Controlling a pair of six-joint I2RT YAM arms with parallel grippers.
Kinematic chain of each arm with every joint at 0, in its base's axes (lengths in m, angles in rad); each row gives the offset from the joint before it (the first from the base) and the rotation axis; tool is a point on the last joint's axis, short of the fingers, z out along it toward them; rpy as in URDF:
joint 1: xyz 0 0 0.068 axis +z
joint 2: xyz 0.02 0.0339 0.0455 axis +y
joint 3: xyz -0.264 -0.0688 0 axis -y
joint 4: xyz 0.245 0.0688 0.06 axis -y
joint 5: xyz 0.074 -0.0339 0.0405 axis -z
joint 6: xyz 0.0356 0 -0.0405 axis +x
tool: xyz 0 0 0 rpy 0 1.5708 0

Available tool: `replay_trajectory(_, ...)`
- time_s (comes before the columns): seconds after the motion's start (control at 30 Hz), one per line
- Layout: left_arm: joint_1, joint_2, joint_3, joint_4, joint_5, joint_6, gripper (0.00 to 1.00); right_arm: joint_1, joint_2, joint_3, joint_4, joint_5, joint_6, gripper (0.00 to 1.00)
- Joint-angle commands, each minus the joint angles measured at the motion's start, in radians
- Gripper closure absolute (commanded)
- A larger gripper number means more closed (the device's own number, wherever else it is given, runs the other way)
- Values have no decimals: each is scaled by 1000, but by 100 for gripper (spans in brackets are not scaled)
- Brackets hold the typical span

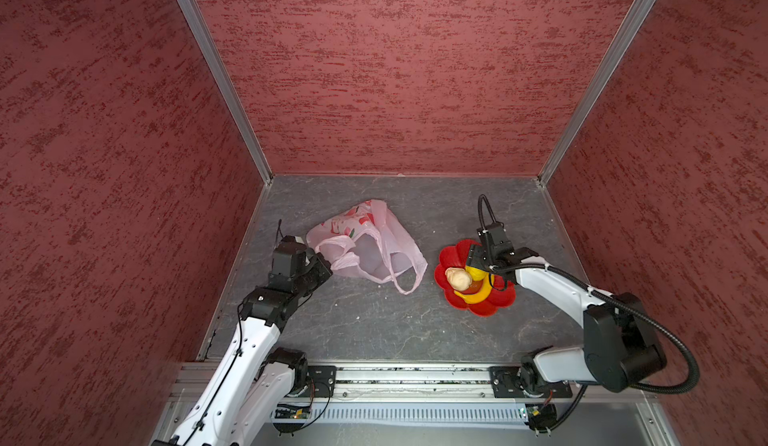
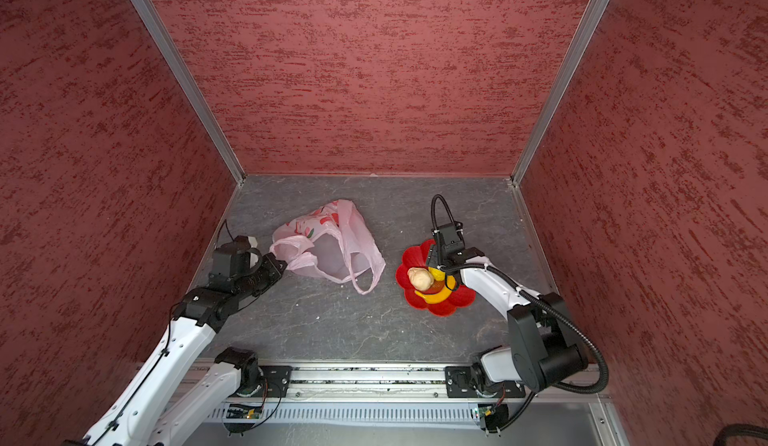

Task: Take the fake fruits out of the plastic bag
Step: 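Lower the lemon onto the red plate and open the right gripper, then move the right gripper back over the bag and into its opening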

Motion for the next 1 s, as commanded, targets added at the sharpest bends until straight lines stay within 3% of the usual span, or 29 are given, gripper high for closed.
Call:
replay_trajectory(0.0,10,-10,-4,-4,4,23,100,-5,-43,50,-32,16,-19,24)
replay_trajectory(0.13,19,-18,10,-41,11,40,100,31,-117,67,3,-65,-98,29)
replay_trajectory(0.37,25,-60,53,-184,29,85,100,245,-164,189,-16,-25,-219,31)
replay_trajectory(0.53,23,-120,73,-288,35,95,100,451,-45,337,-8,19,-360,30)
replay_trajectory(0.63,23,-150,81,-316,33,97,100,517,56,431,-3,17,-428,28)
replay_trajectory(0.8,22,-168,88,-329,40,104,100,593,221,551,-1,49,-552,24)
replay_trajectory(0.97,22,-170,87,-329,55,111,100,601,335,627,4,64,-592,22)
